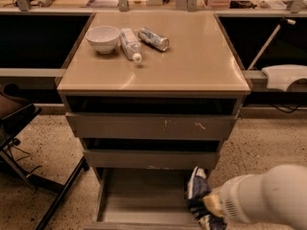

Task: Place blue chip bag into bottom drawer

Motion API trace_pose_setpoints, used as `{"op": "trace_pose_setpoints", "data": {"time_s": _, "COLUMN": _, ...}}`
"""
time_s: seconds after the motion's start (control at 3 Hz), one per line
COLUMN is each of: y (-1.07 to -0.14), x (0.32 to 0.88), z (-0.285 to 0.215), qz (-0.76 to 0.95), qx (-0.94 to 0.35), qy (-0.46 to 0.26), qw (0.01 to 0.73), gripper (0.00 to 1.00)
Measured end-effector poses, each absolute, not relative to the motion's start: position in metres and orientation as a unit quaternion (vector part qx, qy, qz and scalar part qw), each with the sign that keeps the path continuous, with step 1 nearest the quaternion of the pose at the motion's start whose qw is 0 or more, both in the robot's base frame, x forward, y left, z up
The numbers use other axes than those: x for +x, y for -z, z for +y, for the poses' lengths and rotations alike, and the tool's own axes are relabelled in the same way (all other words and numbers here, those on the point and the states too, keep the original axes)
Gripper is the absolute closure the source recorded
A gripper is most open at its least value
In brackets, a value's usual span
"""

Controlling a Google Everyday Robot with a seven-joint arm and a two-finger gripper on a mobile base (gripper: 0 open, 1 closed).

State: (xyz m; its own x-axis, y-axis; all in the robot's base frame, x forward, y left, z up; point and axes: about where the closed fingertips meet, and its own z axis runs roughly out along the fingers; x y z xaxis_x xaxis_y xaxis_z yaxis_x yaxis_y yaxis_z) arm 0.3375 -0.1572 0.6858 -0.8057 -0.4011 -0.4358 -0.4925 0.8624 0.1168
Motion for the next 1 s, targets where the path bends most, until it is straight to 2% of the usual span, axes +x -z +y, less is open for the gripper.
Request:
{"op": "trace_pose_setpoints", "data": {"time_s": 0.33, "y": -0.568, "x": 0.318, "z": -0.11, "qz": 0.939, "qx": -0.288, "qy": -0.14, "qw": 0.128, "gripper": 1.0}}
{"op": "trace_pose_setpoints", "data": {"time_s": 0.67, "y": -0.535, "x": 0.318, "z": -0.086, "qz": 0.93, "qx": -0.312, "qy": -0.151, "qw": 0.117, "gripper": 1.0}}
{"op": "trace_pose_setpoints", "data": {"time_s": 1.0, "y": -0.536, "x": 0.319, "z": -0.085, "qz": 0.93, "qx": -0.312, "qy": -0.151, "qw": 0.118, "gripper": 1.0}}
